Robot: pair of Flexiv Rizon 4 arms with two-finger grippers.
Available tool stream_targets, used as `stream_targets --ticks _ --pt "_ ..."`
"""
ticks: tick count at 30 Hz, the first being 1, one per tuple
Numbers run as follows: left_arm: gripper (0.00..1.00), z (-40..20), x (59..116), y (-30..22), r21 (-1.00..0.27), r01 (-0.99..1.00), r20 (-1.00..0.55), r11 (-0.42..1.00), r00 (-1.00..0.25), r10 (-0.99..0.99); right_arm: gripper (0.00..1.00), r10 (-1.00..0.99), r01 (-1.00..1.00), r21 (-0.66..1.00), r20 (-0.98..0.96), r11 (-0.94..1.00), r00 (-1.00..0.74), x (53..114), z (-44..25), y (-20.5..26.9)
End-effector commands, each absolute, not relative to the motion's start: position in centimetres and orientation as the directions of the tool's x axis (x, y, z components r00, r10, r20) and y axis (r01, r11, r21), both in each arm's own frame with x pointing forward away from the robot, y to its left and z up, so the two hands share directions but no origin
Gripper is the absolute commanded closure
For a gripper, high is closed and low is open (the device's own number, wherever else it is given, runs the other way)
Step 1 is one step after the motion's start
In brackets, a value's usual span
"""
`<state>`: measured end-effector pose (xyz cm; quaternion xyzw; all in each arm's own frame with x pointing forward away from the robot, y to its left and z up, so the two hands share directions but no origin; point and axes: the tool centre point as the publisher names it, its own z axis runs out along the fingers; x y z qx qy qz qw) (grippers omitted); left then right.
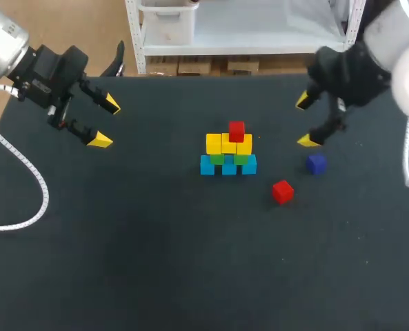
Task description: Place the blue cubes, place green cubes on the blue cubes, place the yellow cubes on the green cubes, then place the red cubes on the yellow cubes, and place purple cube on the red cubes.
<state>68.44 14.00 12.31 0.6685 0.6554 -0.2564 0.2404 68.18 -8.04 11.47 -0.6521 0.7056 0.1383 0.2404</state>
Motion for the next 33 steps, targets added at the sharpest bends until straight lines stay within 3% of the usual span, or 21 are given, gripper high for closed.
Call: stream_targets --ticks 1,10,21,33 --pt "0.0 12.3 68.4 14.1 -0.012 1.0 -0.66 -0.028 0.013 0.751 0.0 -0.771 -0.984 -0.159 -0.636 0.081 0.04 67.1 11.0 -10.0" --pt "0.0 12.3 68.4 14.1 -0.012 1.0 -0.66 -0.028 0.013 0.751 0.0 -0.769 -0.984 -0.147 -0.615 -0.104 0.173 66.7 10.7 -11.2" --pt "0.0 12.3 68.4 14.1 -0.012 1.0 -0.66 -0.028 0.013 0.751 0.0 -0.855 -0.949 -0.155 -0.412 -0.274 0.314 65.3 9.4 -8.6" --pt "0.0 12.3 68.4 14.1 -0.012 1.0 -0.66 -0.028 0.013 0.751 0.0 -0.762 -0.855 -0.106 -0.409 -0.507 0.502 63.9 6.2 -6.4"
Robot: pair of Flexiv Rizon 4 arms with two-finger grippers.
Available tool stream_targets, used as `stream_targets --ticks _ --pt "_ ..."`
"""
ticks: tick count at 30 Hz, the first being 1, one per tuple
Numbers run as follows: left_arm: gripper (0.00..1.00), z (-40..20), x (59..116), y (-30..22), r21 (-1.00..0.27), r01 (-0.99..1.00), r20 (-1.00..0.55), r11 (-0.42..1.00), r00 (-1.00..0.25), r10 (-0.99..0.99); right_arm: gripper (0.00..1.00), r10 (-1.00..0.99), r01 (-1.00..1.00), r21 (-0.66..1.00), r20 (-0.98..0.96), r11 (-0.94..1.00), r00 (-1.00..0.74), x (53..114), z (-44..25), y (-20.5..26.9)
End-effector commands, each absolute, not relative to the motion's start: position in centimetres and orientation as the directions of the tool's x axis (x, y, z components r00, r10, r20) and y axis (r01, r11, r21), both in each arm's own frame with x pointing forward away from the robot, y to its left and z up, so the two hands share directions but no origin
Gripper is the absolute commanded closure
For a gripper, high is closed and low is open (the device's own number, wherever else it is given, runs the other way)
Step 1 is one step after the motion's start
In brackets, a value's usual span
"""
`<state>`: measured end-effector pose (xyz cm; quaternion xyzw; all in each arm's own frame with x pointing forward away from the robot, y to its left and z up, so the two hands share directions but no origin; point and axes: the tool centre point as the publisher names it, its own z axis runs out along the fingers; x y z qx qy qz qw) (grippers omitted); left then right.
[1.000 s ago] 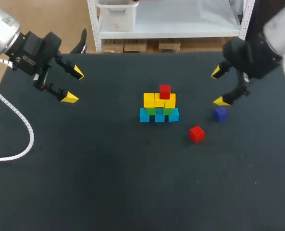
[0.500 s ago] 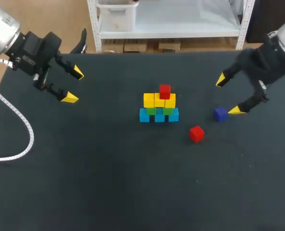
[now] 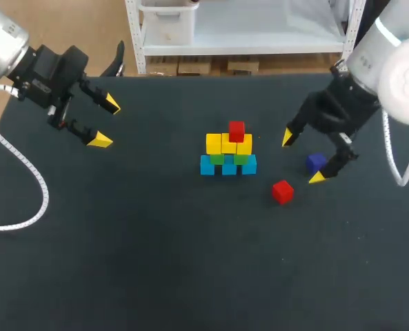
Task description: Place the blue cubes, place green cubes on the blue cubes, place the yellow cubes on the green cubes, then place the red cubes on the yellow cubes, and place purple cube on the red cubes.
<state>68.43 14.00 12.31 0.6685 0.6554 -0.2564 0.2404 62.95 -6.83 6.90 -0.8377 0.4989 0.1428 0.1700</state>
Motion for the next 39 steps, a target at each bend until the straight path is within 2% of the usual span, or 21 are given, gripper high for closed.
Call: stream_targets --ticks 1,7,35,39 --pt "0.0 12.3 68.4 14.1 -0.012 1.0 -0.66 -0.028 0.013 0.751 0.0 -0.753 -0.844 -0.096 -0.407 -0.528 0.517 64.0 6.0 -6.4" --pt "0.0 12.3 68.4 14.1 -0.012 1.0 -0.66 -0.028 0.013 0.751 0.0 -0.733 -0.814 -0.08 -0.392 -0.575 0.556 64.5 5.6 -6.2" --pt "0.0 12.3 68.4 14.1 -0.012 1.0 -0.66 -0.028 0.013 0.751 0.0 -0.774 -0.852 -0.06 -0.39 -0.519 0.499 62.2 0.7 -5.4" --pt "0.0 12.3 68.4 14.1 -0.012 1.0 -0.66 -0.028 0.013 0.751 0.08 -0.775 -0.856 -0.046 -0.402 -0.515 0.488 62.4 -0.2 -5.4"
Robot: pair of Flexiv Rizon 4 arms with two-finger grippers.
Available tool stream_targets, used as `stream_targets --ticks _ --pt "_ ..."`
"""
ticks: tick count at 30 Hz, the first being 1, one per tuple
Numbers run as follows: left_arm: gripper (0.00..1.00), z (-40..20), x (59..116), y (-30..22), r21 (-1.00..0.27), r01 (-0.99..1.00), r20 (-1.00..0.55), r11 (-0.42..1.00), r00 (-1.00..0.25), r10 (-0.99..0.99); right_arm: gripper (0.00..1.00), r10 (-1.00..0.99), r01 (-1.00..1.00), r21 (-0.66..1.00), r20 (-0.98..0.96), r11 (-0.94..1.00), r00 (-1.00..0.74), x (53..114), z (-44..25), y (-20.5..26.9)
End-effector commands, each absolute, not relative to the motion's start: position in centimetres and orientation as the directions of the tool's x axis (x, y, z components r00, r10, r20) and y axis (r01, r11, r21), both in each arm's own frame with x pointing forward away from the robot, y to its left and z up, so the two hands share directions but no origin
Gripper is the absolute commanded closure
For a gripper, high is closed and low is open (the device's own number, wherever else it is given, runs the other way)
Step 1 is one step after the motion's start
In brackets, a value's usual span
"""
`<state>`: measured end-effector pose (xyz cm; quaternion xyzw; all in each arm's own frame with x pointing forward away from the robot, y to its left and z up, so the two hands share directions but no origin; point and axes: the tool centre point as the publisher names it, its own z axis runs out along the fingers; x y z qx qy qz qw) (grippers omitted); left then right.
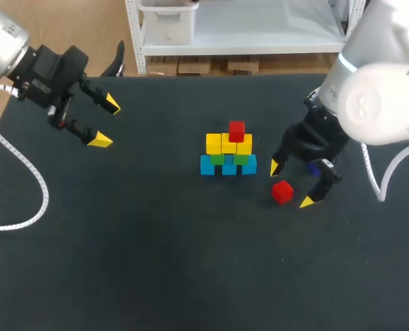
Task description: Place the blue cubes, place green cubes on the blue cubes, place the yellow cubes on the green cubes, then place the red cubes on the yellow cubes, and place purple cube on the red cubes.
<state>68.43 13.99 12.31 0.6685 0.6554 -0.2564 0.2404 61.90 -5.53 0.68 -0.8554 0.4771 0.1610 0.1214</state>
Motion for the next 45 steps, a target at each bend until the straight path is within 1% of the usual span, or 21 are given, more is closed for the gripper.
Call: stream_targets --ticks 1,2,4,6,10,11,12,13,14,24,31,34,36,45 --pt "0.0 12.3 68.4 14.1 -0.012 1.0 -0.66 -0.028 0.013 0.751 0.1 -0.775 -0.856 -0.042 -0.403 -0.515 0.486 62.4 -0.4 -5.4" --pt "0.0 12.3 68.4 14.1 -0.012 1.0 -0.66 -0.028 0.013 0.751 0.11 -0.776 -0.857 -0.039 -0.405 -0.514 0.484 62.4 -0.6 -5.4" --pt "0.0 12.3 68.4 14.1 -0.012 1.0 -0.66 -0.028 0.013 0.751 0.17 -0.778 -0.859 -0.035 -0.407 -0.51 0.479 62.5 -0.9 -5.4" --pt "0.0 12.3 68.4 14.1 -0.012 1.0 -0.66 -0.028 0.013 0.751 0.5 -0.781 -0.863 -0.031 -0.41 -0.505 0.471 62.6 -1.2 -5.5" --pt "0.0 12.3 68.4 14.1 -0.012 1.0 -0.66 -0.028 0.013 0.751 0.6 -0.784 -0.866 -0.027 -0.411 -0.499 0.465 62.7 -1.5 -5.5" --pt "0.0 12.3 68.4 14.1 -0.012 1.0 -0.66 -0.028 0.013 0.751 0.66 -0.785 -0.867 -0.027 -0.411 -0.498 0.463 62.7 -1.5 -5.5" --pt "0.0 12.3 68.4 14.1 -0.012 1.0 -0.66 -0.028 0.013 0.751 0.76 -0.786 -0.868 -0.027 -0.411 -0.496 0.462 62.7 -1.5 -5.5" --pt "0.0 12.3 68.4 14.1 -0.012 1.0 -0.66 -0.028 0.013 0.751 0.9 -0.787 -0.869 -0.028 -0.411 -0.495 0.461 62.7 -1.5 -5.5" --pt "0.0 12.3 68.4 14.1 -0.012 1.0 -0.66 -0.028 0.013 0.751 1.0 -0.787 -0.869 -0.029 -0.41 -0.494 0.461 62.7 -1.5 -5.4" --pt "0.0 12.3 68.4 14.1 -0.012 1.0 -0.66 -0.028 0.013 0.751 1.0 -0.802 -0.88 -0.052 -0.391 -0.471 0.452 62.8 -0.2 -5.0" --pt "0.0 12.3 68.4 14.1 -0.012 1.0 -0.66 -0.028 0.013 0.751 1.0 -0.801 -0.879 -0.087 -0.378 -0.468 0.464 61.9 1.9 -2.0" --pt "0.0 12.3 68.4 14.1 -0.012 1.0 -0.66 -0.028 0.013 0.751 1.0 -0.83 -0.9 -0.074 -0.359 -0.43 0.426 61.4 2.5 -0.3" --pt "0.0 12.3 68.4 14.1 -0.012 1.0 -0.66 -0.028 0.013 0.751 1.0 -0.856 -0.927 -0.056 -0.367 -0.37 0.363 61.2 2.9 0.5" --pt "0.0 12.3 68.4 14.1 -0.012 1.0 -0.66 -0.028 0.013 0.751 1.0 -0.891 -0.968 -0.054 -0.381 -0.244 0.246 59.4 3.1 4.8"
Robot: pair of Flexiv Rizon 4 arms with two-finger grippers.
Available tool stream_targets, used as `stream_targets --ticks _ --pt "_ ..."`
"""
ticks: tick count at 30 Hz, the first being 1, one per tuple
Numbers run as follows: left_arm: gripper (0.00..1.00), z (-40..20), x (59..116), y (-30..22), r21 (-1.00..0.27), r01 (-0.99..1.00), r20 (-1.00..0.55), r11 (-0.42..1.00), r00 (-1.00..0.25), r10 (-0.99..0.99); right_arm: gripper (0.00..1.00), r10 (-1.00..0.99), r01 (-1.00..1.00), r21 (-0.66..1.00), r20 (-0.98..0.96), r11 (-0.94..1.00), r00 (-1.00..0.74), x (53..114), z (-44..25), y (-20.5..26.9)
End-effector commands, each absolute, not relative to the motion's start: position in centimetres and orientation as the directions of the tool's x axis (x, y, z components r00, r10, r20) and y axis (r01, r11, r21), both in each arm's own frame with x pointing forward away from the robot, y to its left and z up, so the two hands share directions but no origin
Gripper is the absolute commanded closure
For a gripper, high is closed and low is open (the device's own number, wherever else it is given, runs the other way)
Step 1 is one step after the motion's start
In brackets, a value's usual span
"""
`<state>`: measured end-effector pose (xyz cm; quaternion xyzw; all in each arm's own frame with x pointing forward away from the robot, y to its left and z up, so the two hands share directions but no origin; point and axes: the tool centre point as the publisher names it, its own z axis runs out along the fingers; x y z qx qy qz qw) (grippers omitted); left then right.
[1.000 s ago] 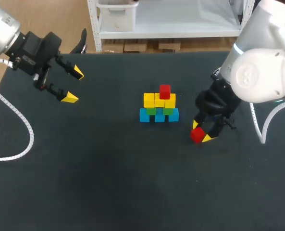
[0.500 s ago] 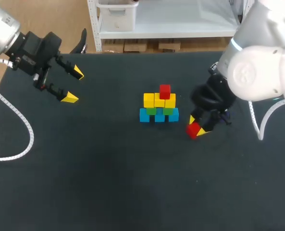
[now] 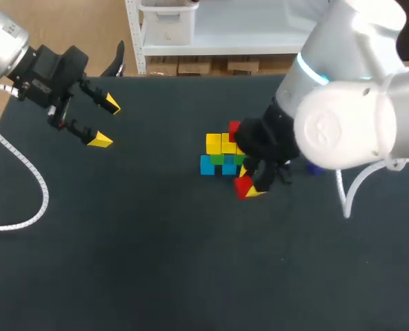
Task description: Place the blue cubes, place green cubes on the blue cubes, place the yellow cubes on the green cubes, then place the red cubes on the yellow cubes, and place purple cube on the red cubes.
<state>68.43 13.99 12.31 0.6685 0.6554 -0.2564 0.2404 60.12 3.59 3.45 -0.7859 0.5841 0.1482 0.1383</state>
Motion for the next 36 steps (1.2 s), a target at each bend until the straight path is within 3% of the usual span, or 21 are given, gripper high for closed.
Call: stream_targets --ticks 1,12,30,31,33,36 --pt "0.0 12.3 68.4 14.1 -0.012 1.0 -0.66 -0.028 0.013 0.751 1.0 -0.896 -0.971 -0.051 -0.377 -0.235 0.236 59.2 3.0 5.1" --pt "0.0 12.3 68.4 14.1 -0.012 1.0 -0.66 -0.028 0.013 0.751 1.0 -0.901 -0.984 -0.038 -0.397 -0.172 0.173 57.9 1.7 9.2" --pt "0.0 12.3 68.4 14.1 -0.012 1.0 -0.66 -0.028 0.013 0.751 1.0 -0.911 -0.987 -0.017 -0.383 -0.163 0.157 57.0 0.4 11.8" --pt "0.0 12.3 68.4 14.1 -0.012 1.0 -0.66 -0.028 0.013 0.751 0.98 -0.912 -0.986 -0.016 -0.379 -0.164 0.157 57.0 0.4 11.8" --pt "0.0 12.3 68.4 14.1 -0.012 1.0 -0.66 -0.028 0.013 0.751 0.69 -0.913 -0.986 -0.012 -0.377 -0.166 0.159 57.0 0.3 11.7" --pt "0.0 12.3 68.4 14.1 -0.012 1.0 -0.66 -0.028 0.013 0.751 0.53 -0.912 -0.985 -0.011 -0.377 -0.17 0.161 57.0 0.3 11.7"
